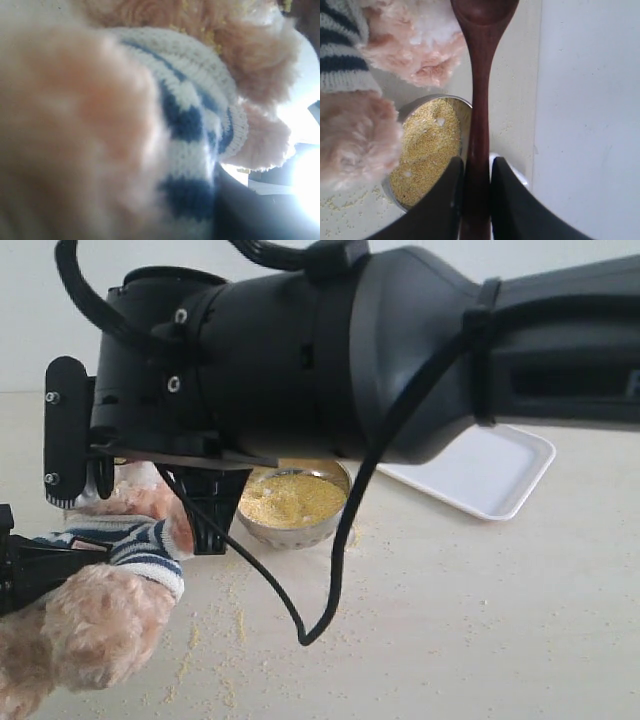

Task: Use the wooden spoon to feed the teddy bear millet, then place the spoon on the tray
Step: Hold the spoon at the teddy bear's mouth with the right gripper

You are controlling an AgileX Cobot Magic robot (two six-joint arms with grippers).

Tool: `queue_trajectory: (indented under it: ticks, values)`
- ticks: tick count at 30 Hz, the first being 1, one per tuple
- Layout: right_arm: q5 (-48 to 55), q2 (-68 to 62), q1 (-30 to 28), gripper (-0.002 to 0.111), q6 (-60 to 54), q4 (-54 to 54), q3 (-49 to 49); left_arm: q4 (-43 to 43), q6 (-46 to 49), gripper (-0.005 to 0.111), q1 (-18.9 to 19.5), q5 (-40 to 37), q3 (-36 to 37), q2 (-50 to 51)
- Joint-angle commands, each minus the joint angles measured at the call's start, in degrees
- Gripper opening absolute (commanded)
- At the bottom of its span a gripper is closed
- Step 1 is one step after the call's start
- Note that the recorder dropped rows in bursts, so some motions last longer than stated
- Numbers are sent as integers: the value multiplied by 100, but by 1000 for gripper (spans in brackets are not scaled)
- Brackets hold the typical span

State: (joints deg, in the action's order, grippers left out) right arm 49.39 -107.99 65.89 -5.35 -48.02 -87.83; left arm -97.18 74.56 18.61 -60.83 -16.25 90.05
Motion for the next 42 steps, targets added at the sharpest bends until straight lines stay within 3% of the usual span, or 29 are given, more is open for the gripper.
queue_trajectory:
  ticks: [1, 16, 29, 37, 42]
  values:
    - [-39, 11, 106, 0, -28, -163, -13, -82, 42, 5, -3, -194, 11, -7]
    - [350, 11, 271, 0, -60, -844, -13, -82, 42, 5, -3, -194, 11, -7]
    - [335, 24, 271, 0, 82, -686, -13, -277, 371, 5, -3, -194, 11, -7]
    - [436, -2, 386, 0, 199, -1775, -13, -277, 514, 5, -3, -194, 11, -7]
    - [436, -2, 452, 0, 194, -1739, -13, -277, 514, 5, -3, -194, 11, -7]
